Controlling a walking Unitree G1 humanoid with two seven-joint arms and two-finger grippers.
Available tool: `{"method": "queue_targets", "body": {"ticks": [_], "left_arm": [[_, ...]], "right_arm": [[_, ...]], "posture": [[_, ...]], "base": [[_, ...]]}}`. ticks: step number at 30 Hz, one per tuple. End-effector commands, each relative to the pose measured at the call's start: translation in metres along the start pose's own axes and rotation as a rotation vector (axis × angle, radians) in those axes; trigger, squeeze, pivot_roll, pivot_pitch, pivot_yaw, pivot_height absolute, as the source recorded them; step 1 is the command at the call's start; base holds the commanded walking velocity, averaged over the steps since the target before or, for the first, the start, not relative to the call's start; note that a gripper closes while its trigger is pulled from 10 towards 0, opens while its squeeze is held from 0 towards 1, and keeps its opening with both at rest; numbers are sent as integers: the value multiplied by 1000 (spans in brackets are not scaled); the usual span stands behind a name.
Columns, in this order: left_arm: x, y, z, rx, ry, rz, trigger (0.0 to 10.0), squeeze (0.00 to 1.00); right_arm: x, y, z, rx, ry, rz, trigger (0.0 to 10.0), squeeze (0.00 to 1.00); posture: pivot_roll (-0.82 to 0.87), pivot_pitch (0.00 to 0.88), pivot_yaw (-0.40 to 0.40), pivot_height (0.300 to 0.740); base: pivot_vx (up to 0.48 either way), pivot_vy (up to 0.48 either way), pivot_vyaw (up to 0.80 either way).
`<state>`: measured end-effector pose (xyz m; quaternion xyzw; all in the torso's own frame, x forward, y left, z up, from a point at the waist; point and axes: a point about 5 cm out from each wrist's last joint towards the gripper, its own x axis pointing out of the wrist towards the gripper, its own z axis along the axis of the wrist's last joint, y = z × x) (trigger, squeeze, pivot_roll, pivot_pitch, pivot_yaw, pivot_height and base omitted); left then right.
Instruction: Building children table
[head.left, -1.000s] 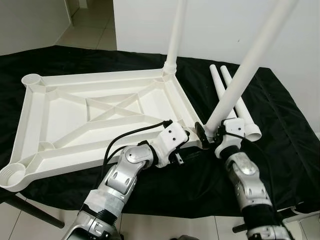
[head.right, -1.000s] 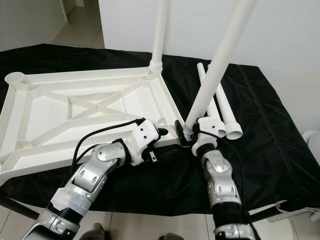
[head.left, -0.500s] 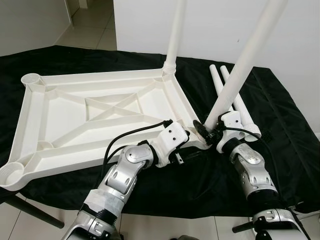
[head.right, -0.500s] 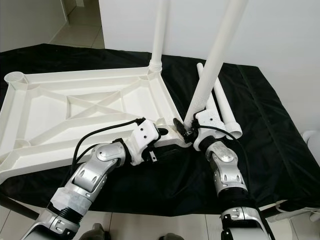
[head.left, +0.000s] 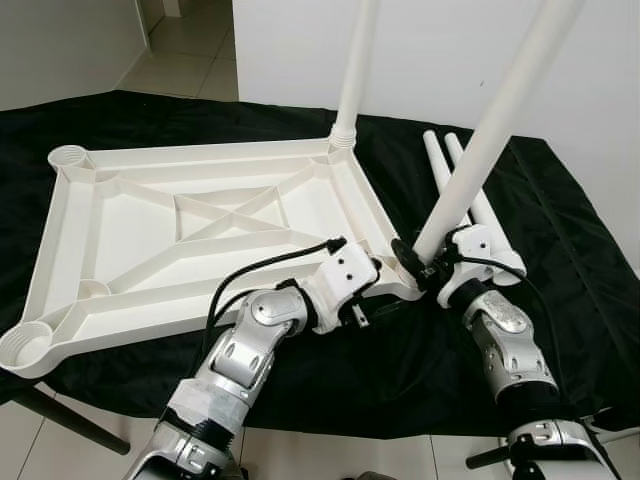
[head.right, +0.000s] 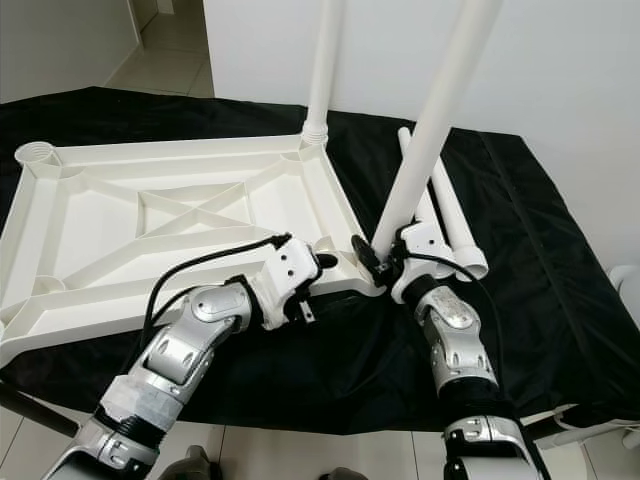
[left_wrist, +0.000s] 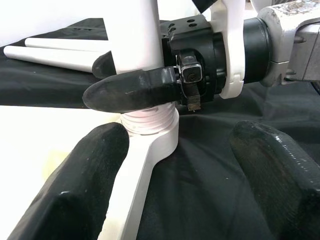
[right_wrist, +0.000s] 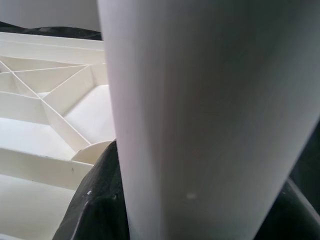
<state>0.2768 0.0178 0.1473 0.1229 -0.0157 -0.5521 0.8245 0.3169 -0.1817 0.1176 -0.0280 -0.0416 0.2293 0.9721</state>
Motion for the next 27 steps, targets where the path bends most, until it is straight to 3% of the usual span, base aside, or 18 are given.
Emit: {"method": "queue_targets", "body": {"ticks": [1,3,6,10,11,14,19,27], "left_arm": [[0,-1,-2,-15,5,31,10000,0],[0,-1,-2,-15,7,30,10000,0],[-1,-1,-2,-16,8,31,10000,0],[-1,-2,-3,-20,11,32,10000,0],[-1,-2,-3,-20,11,32,10000,0],[-1,-3,-3,-22,12,30,10000,0],[-2,-4,-3,-24,12,30,10000,0],[-2,-3,-3,-28,13,35,10000,0]], "right_arm": [[-8,3,-18,17,84,3,10000,0],[-7,7,-19,22,98,-104,10000,0],[-5,11,-20,29,108,-171,10000,0],[-3,22,-20,92,133,-423,10000,0],[-3,22,-20,92,133,-423,10000,0],[-3,28,-20,113,148,-591,10000,0],[-1,36,-20,139,143,-668,10000,0],[5,47,-13,176,101,-654,10000,0]], "posture": [[48,0,-74,740],[49,0,-77,740],[49,0,-77,740],[47,0,-78,740],[47,0,-78,740],[46,0,-78,740],[49,0,-79,740],[47,0,-76,740]], "base": [[0,0,0],[0,0,0],[0,0,0],[0,0,0],[0,0,0],[0,0,0],[0,0,0],[0,0,0]]}}
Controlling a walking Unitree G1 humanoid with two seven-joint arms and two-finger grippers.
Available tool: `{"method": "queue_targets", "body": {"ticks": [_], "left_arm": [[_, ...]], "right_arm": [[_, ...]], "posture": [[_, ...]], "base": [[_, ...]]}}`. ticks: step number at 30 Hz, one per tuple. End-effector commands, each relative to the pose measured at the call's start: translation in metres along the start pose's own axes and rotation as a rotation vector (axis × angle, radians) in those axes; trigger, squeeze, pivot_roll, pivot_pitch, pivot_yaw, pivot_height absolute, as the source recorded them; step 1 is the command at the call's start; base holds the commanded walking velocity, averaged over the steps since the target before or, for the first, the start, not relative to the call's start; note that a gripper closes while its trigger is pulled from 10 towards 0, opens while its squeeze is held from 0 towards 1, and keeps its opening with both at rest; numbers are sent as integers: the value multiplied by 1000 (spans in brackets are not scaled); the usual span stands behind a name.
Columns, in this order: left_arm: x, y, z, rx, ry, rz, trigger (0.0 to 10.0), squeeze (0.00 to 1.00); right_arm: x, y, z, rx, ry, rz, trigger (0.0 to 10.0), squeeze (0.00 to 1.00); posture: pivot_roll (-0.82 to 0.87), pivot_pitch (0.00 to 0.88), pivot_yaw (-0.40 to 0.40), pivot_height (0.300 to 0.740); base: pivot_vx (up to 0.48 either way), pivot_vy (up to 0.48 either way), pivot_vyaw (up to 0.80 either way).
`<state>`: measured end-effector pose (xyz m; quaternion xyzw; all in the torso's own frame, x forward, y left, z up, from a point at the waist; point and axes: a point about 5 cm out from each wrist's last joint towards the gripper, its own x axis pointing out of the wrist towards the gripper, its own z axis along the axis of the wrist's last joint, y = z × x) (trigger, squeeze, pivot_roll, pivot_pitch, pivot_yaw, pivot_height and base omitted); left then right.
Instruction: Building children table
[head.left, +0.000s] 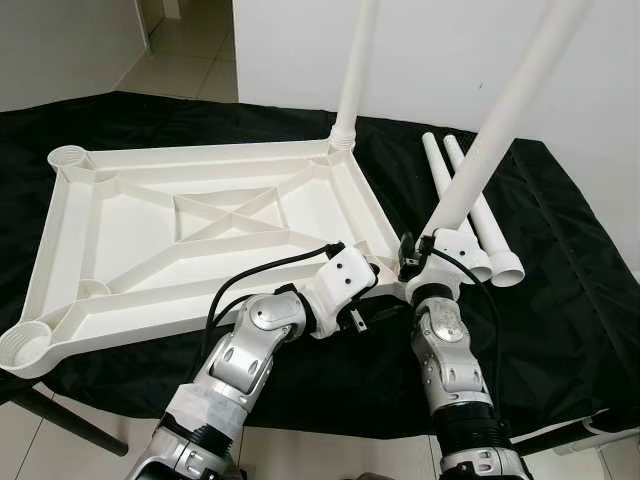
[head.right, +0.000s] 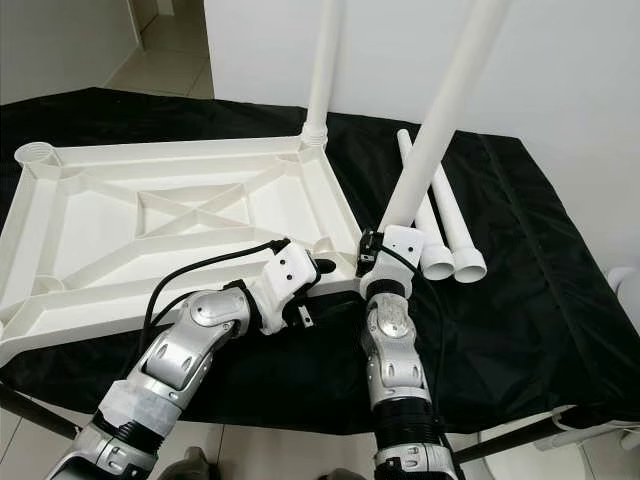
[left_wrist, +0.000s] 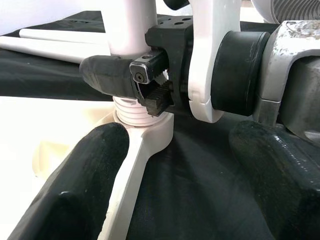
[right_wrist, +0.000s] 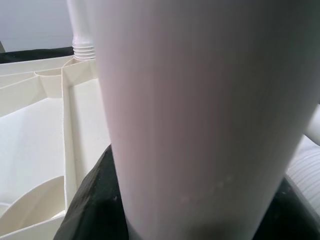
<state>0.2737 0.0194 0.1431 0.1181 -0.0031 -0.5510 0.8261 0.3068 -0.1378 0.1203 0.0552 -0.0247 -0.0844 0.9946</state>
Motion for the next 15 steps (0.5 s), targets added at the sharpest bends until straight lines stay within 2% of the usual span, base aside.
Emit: {"method": "queue_targets", "body": {"ticks": [1,4,5,6,7,11,15], "left_arm": [[0,0,1,-6,-3,34,10000,0],[0,1,1,-6,-1,37,10000,0],[0,2,2,-6,-1,39,10000,0],[0,2,2,-6,-1,39,10000,0],[-1,2,2,-6,-1,42,10000,0],[-1,2,2,-7,0,43,10000,0],[-2,2,1,-6,1,44,10000,0]], "right_arm": [[-6,-4,-16,-3,84,-22,10000,0],[-6,-7,-12,0,73,-15,10000,0],[-6,-8,-11,4,69,-14,10000,667],[-6,-8,-11,4,69,-14,10000,667],[-6,-7,-9,11,59,-6,10000,1000],[-7,-9,-3,12,35,15,10000,1000],[-9,-22,-1,-2,19,38,10000,1000]], "posture": [[47,0,-76,740],[47,0,-75,740],[47,0,-76,740],[47,0,-76,740],[47,0,-77,740],[46,0,-77,740],[46,0,-78,740]], "base": [[0,0,0],[0,0,0],[0,0,0],[0,0,0],[0,0,0],[0,0,0],[0,0,0]]}}
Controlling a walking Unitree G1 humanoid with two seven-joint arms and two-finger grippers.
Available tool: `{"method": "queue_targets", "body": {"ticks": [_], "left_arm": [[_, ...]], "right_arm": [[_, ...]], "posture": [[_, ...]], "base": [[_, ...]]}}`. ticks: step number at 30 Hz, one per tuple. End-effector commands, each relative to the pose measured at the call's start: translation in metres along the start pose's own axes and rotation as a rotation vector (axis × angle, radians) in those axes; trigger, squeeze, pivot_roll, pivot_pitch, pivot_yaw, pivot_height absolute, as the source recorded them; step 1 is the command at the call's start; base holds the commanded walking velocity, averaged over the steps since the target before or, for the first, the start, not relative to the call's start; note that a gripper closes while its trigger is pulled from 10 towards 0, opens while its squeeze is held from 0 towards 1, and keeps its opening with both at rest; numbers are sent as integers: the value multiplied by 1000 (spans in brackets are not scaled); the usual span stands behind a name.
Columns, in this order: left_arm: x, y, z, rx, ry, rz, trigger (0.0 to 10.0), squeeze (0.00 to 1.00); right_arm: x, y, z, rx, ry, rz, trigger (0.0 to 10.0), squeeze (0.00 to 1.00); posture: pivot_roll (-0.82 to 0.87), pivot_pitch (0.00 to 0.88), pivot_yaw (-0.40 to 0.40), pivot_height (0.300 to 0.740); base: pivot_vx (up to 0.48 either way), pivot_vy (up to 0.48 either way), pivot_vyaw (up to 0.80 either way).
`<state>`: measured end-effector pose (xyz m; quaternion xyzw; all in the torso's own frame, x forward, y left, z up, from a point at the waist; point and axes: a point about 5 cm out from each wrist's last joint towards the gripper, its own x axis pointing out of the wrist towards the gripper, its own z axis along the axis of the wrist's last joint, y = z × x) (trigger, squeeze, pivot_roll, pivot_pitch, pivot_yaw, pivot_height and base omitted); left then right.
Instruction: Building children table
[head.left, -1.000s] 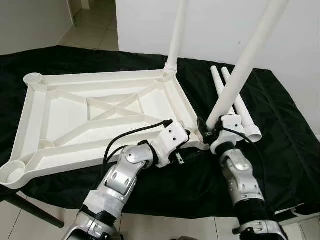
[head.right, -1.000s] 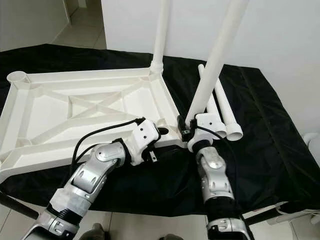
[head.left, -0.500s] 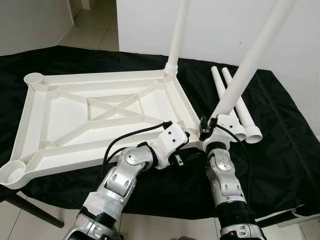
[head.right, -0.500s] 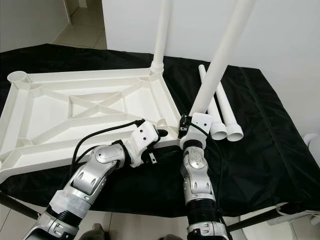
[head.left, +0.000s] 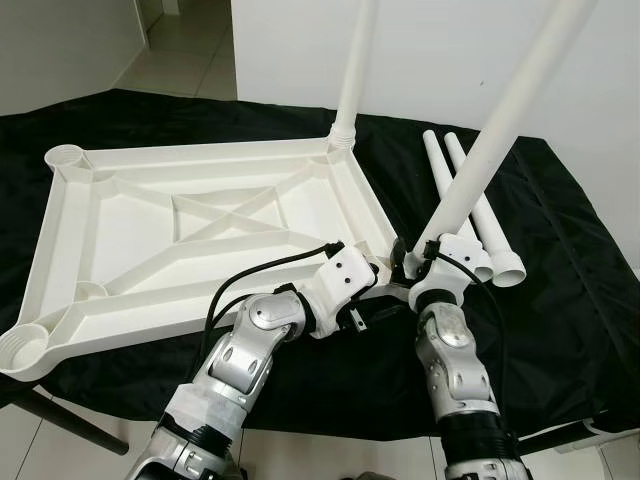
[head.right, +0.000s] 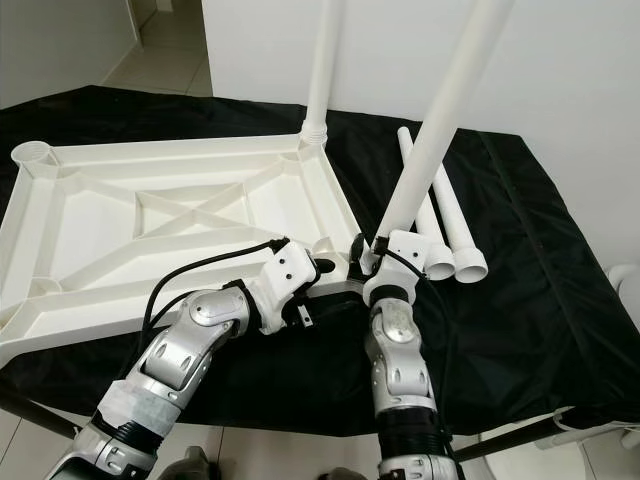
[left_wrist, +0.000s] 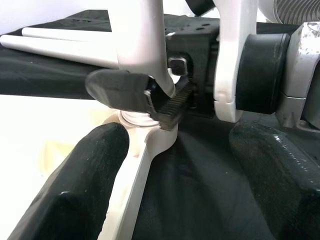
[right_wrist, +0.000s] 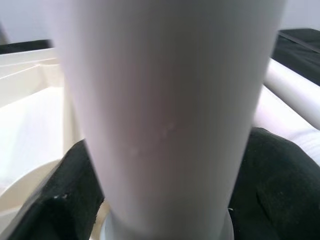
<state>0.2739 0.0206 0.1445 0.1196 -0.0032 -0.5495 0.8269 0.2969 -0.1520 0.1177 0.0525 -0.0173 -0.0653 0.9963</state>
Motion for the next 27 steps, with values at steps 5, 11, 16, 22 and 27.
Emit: {"method": "queue_targets", "body": {"ticks": [5,11,16,22,27], "left_arm": [[-1,2,0,-6,2,44,10000,0],[-1,2,0,-3,4,41,10000,0],[0,2,0,4,6,32,10000,0],[0,2,0,11,12,22,10000,0],[-1,2,0,15,15,25,10000,0]], "right_arm": [[-3,-12,2,0,-6,87,10000,1000],[-1,-16,5,-33,-19,181,10000,0],[9,-18,12,-114,-44,381,10000,0],[17,-16,14,-166,-32,508,10000,0],[20,-15,11,-196,5,594,10000,0]], "posture": [[46,0,-77,740],[45,0,-76,740],[46,0,-73,740],[54,0,-72,740],[58,0,-73,740]], "base": [[0,0,0],[0,0,0],[0,0,0],[0,0,0],[0,0,0]]}}
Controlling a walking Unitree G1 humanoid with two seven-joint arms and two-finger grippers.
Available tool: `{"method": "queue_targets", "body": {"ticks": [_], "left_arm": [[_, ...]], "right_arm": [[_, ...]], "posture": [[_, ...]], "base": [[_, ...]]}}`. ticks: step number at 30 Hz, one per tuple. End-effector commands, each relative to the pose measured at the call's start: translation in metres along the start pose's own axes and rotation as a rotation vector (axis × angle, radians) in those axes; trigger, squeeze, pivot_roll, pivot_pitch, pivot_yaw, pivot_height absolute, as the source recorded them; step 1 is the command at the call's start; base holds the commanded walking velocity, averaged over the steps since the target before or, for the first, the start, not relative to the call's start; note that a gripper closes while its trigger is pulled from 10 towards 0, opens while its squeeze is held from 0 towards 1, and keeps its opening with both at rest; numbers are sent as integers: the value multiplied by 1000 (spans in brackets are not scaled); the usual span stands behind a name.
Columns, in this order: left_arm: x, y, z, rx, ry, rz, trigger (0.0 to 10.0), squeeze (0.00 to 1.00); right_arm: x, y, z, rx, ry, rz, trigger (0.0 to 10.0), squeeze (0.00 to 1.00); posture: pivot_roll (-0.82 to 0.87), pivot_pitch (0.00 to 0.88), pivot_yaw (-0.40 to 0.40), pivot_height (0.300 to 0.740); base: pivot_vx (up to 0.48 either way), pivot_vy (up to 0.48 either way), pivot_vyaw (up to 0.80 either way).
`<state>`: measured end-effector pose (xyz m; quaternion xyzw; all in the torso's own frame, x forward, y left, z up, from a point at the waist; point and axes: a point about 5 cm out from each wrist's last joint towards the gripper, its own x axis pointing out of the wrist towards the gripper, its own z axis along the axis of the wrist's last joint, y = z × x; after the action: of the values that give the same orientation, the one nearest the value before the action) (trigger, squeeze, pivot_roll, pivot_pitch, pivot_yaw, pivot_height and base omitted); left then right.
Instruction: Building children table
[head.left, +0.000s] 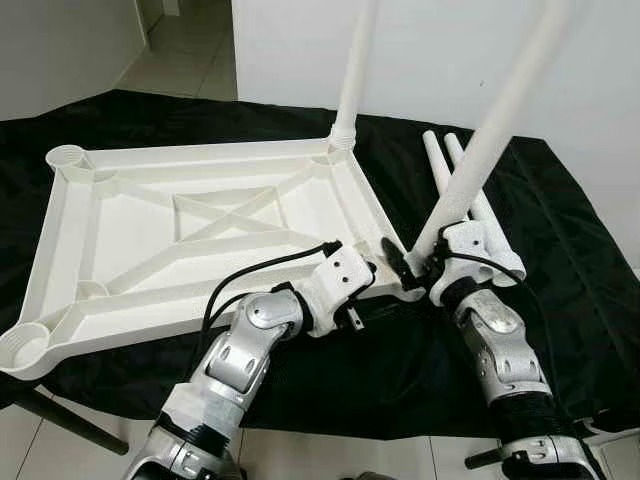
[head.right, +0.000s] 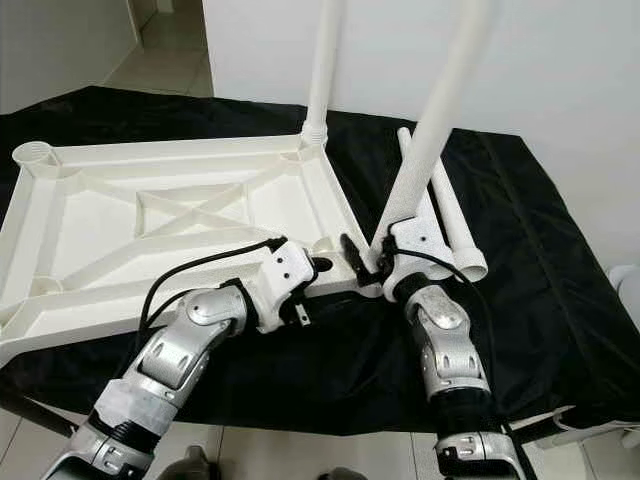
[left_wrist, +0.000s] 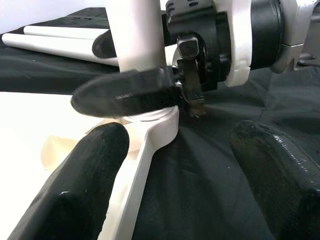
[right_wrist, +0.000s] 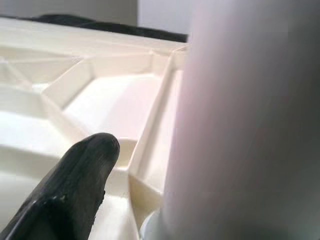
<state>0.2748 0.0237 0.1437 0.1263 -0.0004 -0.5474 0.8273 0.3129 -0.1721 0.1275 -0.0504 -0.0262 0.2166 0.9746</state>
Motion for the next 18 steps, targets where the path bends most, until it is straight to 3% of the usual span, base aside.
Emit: {"method": "queue_targets", "body": {"ticks": [1,2,12,13,15,16,18], "left_arm": [[1,1,2,7,3,24,10000,0],[1,1,2,7,2,27,10000,0],[0,0,2,1,2,29,10000,0],[0,0,2,1,3,27,10000,0],[0,0,2,1,4,25,10000,0],[0,0,2,1,4,23,10000,0],[0,0,1,2,5,21,10000,0]], "right_arm": [[2,-1,-3,10,26,31,2824,0],[0,-2,-7,22,47,33,0,0],[-8,-6,-17,49,72,32,0,0],[-9,-6,-19,54,74,11,6627,0],[-10,-6,-20,57,75,-2,6627,0],[-10,-6,-22,61,82,-41,10000,0],[-9,-5,-23,61,87,-68,10000,0]], "posture": [[66,0,-79,740],[67,0,-80,740],[62,0,-74,740],[59,0,-71,740],[59,0,-71,740],[59,0,-69,740],[59,0,-69,740]], "base": [[0,0,0],[0,0,0],[0,0,0],[0,0,0],[0,0,0],[0,0,0],[0,0,0]]}}
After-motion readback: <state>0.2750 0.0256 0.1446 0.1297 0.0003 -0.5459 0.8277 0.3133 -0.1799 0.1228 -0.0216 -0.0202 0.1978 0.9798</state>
